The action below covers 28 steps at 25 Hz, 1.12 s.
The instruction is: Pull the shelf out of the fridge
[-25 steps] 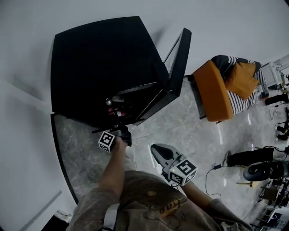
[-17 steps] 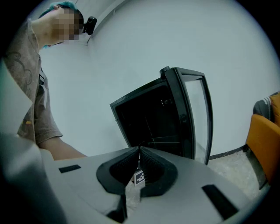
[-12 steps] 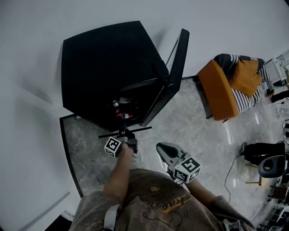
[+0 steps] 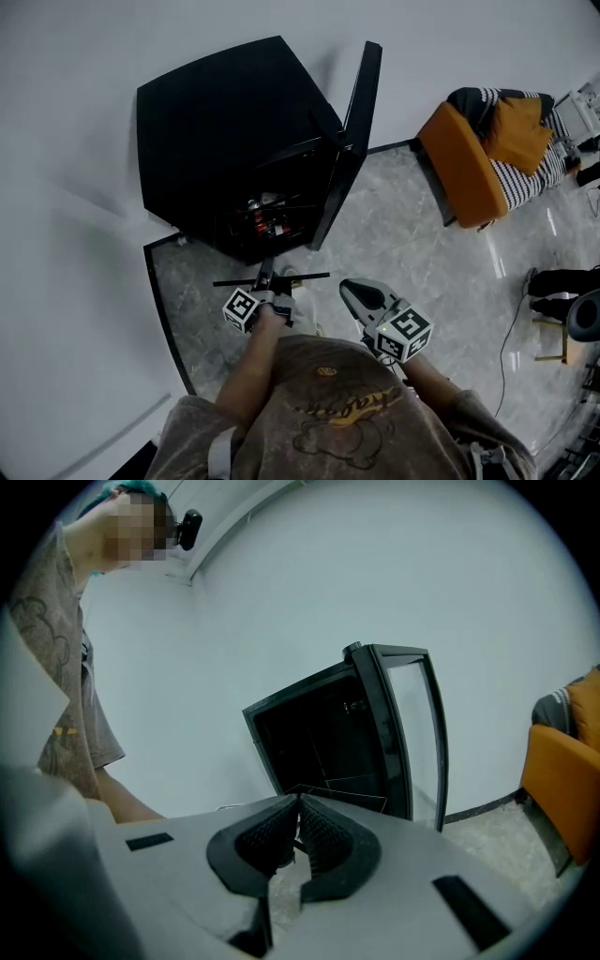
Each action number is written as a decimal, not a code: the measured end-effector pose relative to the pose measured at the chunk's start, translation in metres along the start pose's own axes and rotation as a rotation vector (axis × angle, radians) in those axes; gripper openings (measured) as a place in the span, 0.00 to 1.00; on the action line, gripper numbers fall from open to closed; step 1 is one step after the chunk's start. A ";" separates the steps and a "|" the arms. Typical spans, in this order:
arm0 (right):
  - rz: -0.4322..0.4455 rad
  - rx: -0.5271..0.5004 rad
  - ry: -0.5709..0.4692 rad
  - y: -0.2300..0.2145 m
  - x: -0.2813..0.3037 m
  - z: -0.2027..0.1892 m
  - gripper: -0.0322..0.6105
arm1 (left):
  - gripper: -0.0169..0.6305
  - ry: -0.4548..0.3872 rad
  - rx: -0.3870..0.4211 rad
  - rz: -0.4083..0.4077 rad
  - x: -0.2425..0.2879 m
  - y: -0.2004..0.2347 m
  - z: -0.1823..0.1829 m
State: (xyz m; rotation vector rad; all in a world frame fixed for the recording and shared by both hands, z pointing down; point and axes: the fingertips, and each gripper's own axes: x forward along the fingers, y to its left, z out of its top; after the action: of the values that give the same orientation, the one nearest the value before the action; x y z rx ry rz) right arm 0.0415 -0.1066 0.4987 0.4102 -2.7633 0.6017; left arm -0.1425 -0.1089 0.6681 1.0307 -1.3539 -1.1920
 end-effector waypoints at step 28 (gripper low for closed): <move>-0.089 -0.014 -0.149 -0.004 -0.068 0.027 0.09 | 0.05 0.212 0.001 -0.186 -0.128 -0.177 -0.039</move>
State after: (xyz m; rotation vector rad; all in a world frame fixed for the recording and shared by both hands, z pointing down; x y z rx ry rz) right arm 0.1000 -0.1074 0.4545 0.5944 -2.8691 0.5513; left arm -0.0922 -0.0141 0.4742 1.2684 -1.1126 -1.1795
